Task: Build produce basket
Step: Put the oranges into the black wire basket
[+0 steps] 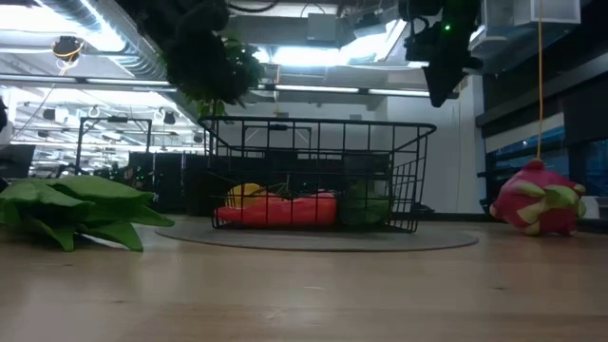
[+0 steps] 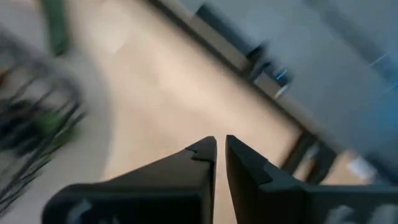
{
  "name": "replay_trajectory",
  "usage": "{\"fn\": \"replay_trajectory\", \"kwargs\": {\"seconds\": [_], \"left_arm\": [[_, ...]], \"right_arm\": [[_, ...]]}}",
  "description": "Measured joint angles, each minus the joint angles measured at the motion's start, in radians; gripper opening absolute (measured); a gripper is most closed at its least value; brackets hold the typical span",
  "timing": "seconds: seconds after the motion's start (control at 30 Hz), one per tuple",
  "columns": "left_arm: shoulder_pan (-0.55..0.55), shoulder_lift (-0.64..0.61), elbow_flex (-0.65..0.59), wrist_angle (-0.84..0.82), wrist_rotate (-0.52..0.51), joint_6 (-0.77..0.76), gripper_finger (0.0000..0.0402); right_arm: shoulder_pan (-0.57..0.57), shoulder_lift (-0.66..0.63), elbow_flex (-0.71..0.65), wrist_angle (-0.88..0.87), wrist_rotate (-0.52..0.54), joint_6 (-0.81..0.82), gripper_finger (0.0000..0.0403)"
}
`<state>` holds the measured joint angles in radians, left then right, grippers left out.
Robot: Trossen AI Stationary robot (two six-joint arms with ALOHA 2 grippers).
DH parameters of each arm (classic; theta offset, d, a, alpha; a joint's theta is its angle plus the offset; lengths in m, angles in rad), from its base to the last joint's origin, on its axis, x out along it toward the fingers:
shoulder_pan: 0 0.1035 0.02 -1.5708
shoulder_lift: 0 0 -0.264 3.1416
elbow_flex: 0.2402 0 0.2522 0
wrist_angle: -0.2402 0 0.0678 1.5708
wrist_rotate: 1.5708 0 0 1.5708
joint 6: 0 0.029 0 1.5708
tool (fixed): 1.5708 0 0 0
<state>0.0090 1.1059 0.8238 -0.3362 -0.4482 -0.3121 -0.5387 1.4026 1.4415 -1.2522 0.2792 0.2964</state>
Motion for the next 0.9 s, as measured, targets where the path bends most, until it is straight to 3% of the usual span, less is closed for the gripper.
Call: {"fn": "replay_trajectory", "kwargs": {"seconds": [0.07,0.23,0.47,0.9], "left_arm": [[0.0,-0.035,0.0,-0.004,-0.034,0.005,0.0135],[0.0,-0.097,0.0,-0.016,-0.061,0.008,0.0135],[0.0,-0.11,0.0,-0.016,-0.065,0.06,0.0135],[0.0,-0.11,0.0,-0.016,-0.065,0.096,0.0135]], "right_arm": [[0.026,0.001,0.0,-0.081,-0.06,0.065,0.0029],[0.161,-0.004,0.0,-0.315,-0.095,0.23,0.0029],[0.488,-0.061,-0.005,-0.297,-0.303,0.45,0.0029],[1.207,-0.017,-0.005,-0.274,-0.332,1.577,0.0029]]}}
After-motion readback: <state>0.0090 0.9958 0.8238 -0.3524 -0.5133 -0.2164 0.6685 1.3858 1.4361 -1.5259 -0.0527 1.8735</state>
